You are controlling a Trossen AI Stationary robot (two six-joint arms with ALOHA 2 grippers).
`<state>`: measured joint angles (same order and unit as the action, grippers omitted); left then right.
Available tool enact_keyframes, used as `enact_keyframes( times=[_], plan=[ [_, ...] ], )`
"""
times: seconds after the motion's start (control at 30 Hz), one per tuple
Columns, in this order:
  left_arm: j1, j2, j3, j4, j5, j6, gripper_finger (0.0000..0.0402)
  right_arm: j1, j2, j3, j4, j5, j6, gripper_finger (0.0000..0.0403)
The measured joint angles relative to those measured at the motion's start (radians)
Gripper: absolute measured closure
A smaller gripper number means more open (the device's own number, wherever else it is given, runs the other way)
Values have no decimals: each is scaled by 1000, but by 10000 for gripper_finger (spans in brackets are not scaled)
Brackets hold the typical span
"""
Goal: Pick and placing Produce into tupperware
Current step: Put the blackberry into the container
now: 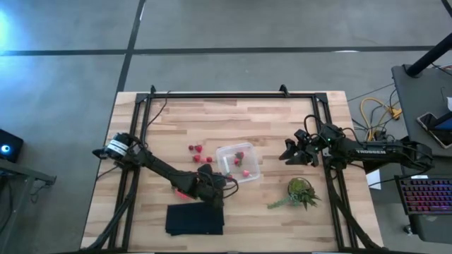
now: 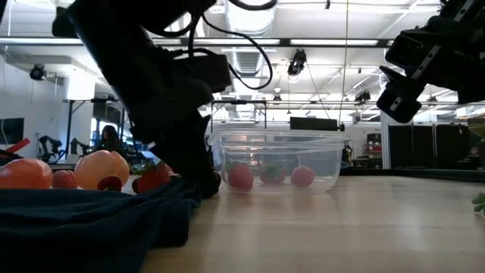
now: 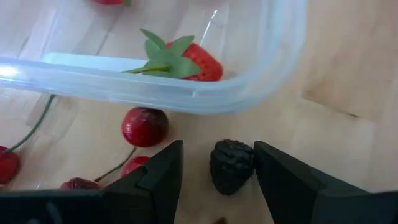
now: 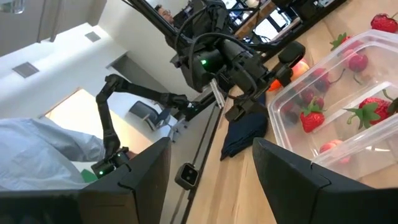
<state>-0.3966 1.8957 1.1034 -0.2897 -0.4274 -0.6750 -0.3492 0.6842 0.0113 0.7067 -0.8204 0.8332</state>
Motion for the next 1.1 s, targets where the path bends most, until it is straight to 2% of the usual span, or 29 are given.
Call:
enact_keyframes(
  times=[0.3, 0.6, 0.77, 0.97, 1.1],
  plan=[
    [7, -1, -14, 10, 29, -1, 229, 0, 0, 0, 0, -2, 2, 184],
    [7, -1, -16, 23, 42, 0, 315, 0, 0, 0, 0, -2, 1, 184],
    [9, -22, -11, 1, 82, 0, 329, 0, 0, 0, 0, -2, 1, 184],
    [7, -154, 31, -28, 81, 2, 314, 0, 0, 0, -1, -1, 2, 184],
    [13, -269, 40, -64, -6, 13, 313, 0, 0, 0, -2, 0, 4, 184]
  ],
)
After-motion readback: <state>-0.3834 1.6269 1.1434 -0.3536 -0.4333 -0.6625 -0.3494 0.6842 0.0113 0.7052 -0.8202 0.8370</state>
